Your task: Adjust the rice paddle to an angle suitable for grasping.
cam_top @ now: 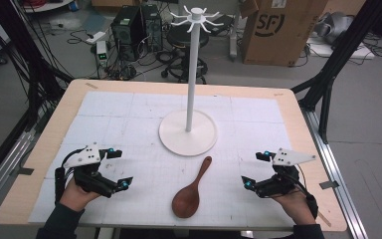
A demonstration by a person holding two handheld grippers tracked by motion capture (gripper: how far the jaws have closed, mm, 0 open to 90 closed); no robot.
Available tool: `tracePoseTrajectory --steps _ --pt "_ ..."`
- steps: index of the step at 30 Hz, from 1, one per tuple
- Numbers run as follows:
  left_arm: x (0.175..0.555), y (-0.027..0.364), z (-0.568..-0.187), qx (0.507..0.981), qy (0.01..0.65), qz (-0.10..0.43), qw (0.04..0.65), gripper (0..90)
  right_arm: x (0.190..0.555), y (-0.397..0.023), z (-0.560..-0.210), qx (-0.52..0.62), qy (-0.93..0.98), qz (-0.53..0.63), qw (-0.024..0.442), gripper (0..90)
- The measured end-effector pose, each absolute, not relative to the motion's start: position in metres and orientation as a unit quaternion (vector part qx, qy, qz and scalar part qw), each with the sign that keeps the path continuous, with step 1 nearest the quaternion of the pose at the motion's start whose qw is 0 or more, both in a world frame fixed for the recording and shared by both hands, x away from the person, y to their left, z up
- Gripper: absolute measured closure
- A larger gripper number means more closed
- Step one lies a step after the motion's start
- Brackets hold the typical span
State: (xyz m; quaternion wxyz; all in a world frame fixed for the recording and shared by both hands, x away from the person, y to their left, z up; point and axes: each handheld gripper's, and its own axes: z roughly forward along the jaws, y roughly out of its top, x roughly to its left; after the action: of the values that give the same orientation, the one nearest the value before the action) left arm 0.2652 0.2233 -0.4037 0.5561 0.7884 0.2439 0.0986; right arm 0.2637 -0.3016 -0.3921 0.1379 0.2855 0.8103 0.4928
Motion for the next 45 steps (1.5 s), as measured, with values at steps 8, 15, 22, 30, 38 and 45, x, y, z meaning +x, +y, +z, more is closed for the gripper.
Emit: tracePoseTrajectory --steps 8,15,22,30,38,45 --pt "0.265 0.222 -0.404 0.789 0.244 0.096 0.556 1.7 0.262 -0.3 -0.392 0.278 0.815 0.492 0.127 1.7" --pt "0.265 0.222 -0.404 0.789 0.242 0.096 0.557 1.7 0.261 -0.297 -0.394 0.272 0.82 0.49 0.117 1.7" --pt "0.265 0.222 -0.404 0.791 0.242 0.097 0.553 1.7 0.259 -0.288 -0.394 0.256 0.83 0.484 0.103 1.7" --pt "0.262 0.223 -0.403 0.791 0.244 0.097 0.553 1.7 0.26 -0.273 -0.397 0.232 0.845 0.475 0.079 1.7" --pt "0.262 0.223 -0.403 0.793 0.242 0.095 0.55 1.7 0.265 -0.246 -0.394 0.198 0.865 0.457 0.061 4.1" --pt "0.262 0.223 -0.403 0.793 0.242 0.094 0.551 1.7 0.267 -0.22 -0.393 0.168 0.88 0.442 0.049 4.4"
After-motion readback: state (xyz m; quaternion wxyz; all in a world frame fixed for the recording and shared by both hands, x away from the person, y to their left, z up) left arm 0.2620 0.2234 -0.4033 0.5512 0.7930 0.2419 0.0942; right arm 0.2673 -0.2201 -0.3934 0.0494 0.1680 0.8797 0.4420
